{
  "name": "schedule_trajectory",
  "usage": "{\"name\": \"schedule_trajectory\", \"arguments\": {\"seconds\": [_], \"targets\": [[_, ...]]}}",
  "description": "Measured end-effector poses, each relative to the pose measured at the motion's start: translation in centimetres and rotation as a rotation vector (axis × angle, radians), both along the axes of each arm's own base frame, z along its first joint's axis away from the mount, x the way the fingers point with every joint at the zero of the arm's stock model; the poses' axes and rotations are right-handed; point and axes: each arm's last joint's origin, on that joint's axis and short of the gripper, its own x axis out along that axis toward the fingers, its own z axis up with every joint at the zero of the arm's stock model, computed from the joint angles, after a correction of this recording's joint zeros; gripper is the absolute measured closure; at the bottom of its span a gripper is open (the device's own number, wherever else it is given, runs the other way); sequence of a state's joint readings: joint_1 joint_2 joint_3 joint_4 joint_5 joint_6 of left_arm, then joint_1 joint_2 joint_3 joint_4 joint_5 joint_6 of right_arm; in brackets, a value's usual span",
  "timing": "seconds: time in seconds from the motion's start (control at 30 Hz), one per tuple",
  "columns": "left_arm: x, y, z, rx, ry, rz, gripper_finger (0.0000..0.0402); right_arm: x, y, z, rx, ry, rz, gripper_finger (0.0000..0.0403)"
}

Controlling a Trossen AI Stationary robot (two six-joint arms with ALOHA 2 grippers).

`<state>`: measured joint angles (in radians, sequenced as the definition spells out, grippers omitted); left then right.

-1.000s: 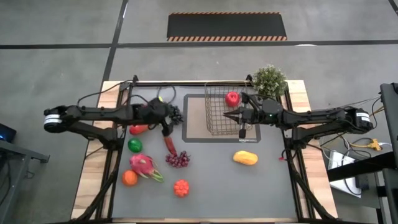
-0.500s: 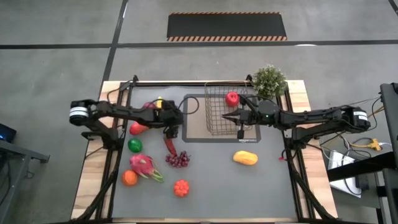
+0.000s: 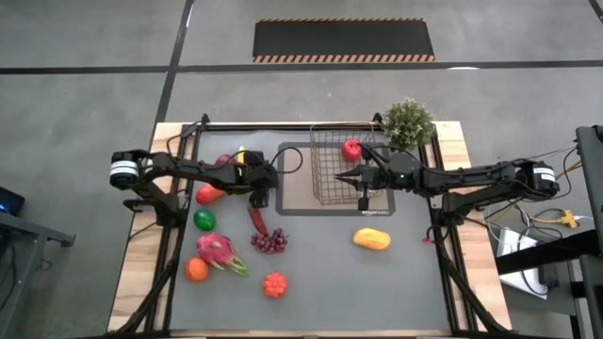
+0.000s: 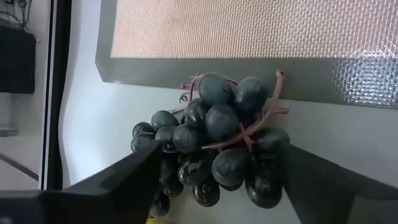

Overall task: Build produce basket
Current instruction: Put the black grapes into the wire basket

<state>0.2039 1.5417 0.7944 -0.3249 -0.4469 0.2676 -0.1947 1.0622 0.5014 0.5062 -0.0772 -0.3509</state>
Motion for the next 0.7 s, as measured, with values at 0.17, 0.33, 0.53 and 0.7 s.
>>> {"name": "schedule_trajectory", "arguments": {"seconds": [0.17, 0.33, 0.53, 0.7], "targets": [[-0.04, -0.01, -0.04, 0.0, 0.001, 0.0, 0.0212, 0.0, 0.0, -0.01, 0.004, 0.0, -0.001, 0.039], [-0.04, -0.01, -0.02, -0.001, 0.0, -0.001, 0.0306, 0.0, 0.0, -0.01, 0.013, 0.0, -0.002, 0.039], [-0.03, -0.04, -0.04, -0.009, -0.001, -0.006, 0.0394, 0.0, 0.0, -0.02, 0.013, 0.0, -0.002, 0.039], [0.06, -0.05, 0.08, -0.015, -0.007, -0.011, 0.0396, 0.0, 0.0, -0.03, 0.022, 0.001, -0.004, 0.039]]}}
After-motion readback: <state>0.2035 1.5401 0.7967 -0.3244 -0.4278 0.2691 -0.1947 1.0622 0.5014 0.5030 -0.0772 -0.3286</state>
